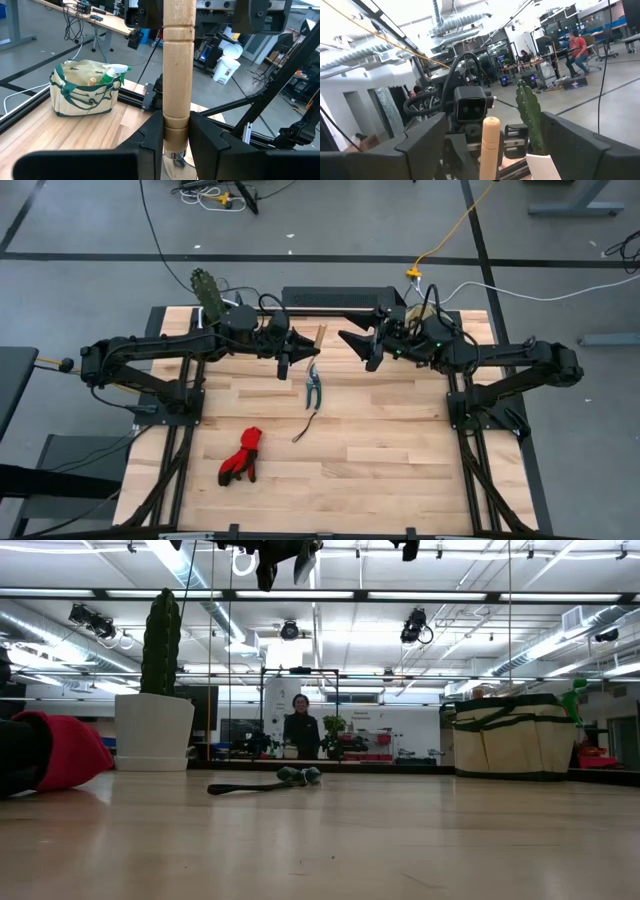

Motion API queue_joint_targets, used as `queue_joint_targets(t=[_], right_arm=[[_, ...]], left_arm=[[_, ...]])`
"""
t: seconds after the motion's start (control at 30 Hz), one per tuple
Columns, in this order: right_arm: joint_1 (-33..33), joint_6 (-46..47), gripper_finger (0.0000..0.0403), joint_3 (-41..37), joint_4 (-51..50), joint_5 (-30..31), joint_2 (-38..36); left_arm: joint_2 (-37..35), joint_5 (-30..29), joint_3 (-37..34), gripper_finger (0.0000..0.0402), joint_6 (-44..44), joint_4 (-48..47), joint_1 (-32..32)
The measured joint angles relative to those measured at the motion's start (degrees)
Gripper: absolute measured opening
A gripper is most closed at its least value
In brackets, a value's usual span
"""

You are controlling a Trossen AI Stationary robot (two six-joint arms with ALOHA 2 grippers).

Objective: Pick & Place Garden tools in Gardening bag
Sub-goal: Put the brown trowel into the white gardening bag

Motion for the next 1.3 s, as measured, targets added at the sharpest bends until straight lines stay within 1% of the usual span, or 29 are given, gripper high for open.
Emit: queue_joint_targets(t=[0.47, 0.53, 0.7, 0.97, 1.17, 1.3], right_arm=[[0.0, 1.0, 0.0323, 0.2, -1.7, -0.1, 0.4], [0.0, 1.6, 0.0323, 0.2, -1.9, -1.2, 1.1], [0.0, 2.9, 0.0323, 0.2, 0.1, -3.1, 4.5], [-0.9, 4.0, 0.0323, 0.2, 4.0, -3.1, 8.4], [-2.1, 6.0, 0.0323, 0.2, 6.5, -3.2, 10.0], [-2.4, 6.5, 0.0323, 0.2, 7.4, -4.7, 10.8]], left_arm=[[0.0, 0.6, 0.0, 0.0078, 0.0, 0.0, 0.0], [0.0, 0.6, 0.0, 0.0076, 0.0, 0.0, 0.0], [0.0, 0.6, 0.0, 0.0079, 0.0, 0.1, 0.0], [0.0, 1.0, 0.0, 0.0077, 0.0, 0.1, 0.0], [0.0, 1.0, 0.0, 0.0077, 0.0, 0.0, 0.0], [0.0, 1.0, 0.0, 0.0077, 0.0, 0.0, 0.0]])
